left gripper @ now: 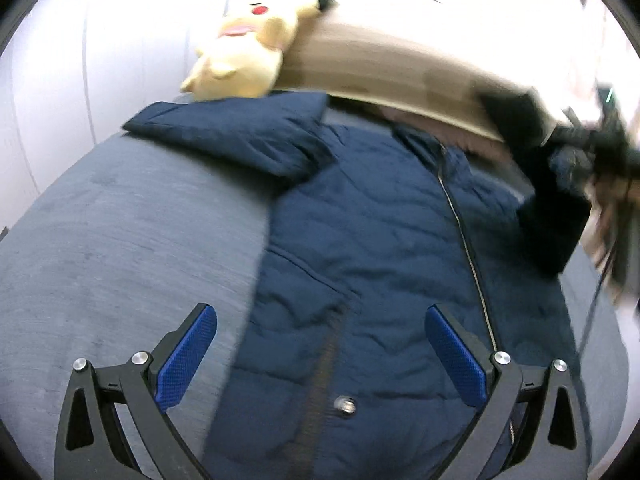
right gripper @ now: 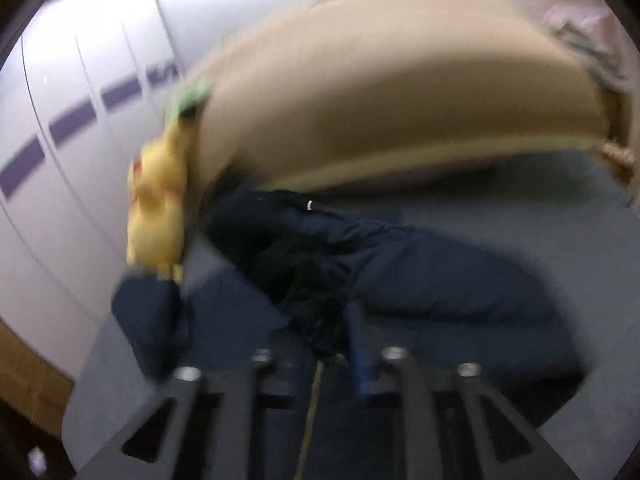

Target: Fold large clothes

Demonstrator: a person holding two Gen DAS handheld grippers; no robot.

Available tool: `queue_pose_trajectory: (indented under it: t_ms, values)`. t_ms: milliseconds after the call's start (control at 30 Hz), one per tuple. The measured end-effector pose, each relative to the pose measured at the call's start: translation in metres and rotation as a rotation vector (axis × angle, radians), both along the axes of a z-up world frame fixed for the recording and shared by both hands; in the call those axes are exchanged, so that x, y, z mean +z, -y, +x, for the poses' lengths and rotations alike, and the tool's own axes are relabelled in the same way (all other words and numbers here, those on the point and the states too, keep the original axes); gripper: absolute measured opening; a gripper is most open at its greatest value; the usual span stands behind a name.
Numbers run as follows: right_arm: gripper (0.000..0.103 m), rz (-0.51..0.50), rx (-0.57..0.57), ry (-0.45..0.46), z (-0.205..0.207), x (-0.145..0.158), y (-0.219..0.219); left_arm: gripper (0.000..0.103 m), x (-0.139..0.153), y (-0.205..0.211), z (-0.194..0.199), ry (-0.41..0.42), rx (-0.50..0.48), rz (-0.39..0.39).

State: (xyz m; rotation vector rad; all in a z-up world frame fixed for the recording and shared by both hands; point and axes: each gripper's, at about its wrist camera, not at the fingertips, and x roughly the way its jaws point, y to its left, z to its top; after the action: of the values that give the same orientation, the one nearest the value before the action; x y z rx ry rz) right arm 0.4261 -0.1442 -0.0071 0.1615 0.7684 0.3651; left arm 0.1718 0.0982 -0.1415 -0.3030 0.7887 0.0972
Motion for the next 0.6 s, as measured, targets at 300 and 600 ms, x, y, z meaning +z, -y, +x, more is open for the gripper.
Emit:
queue_pose_trajectory:
  t_ms: [300, 600]
  values:
    - [0.103, 0.171, 0.095, -0.061, -0.044, -0.026, -0.011, 0.103, 0.034, -0.004, 0.044, 0.038, -0.048, -0.102]
    - [0.103, 0.42, -0.15, -0.042, -0.108, -0.051, 0.149, 0.103, -0.004, 0.051, 0.18, -0.177, -0.146, -0.512]
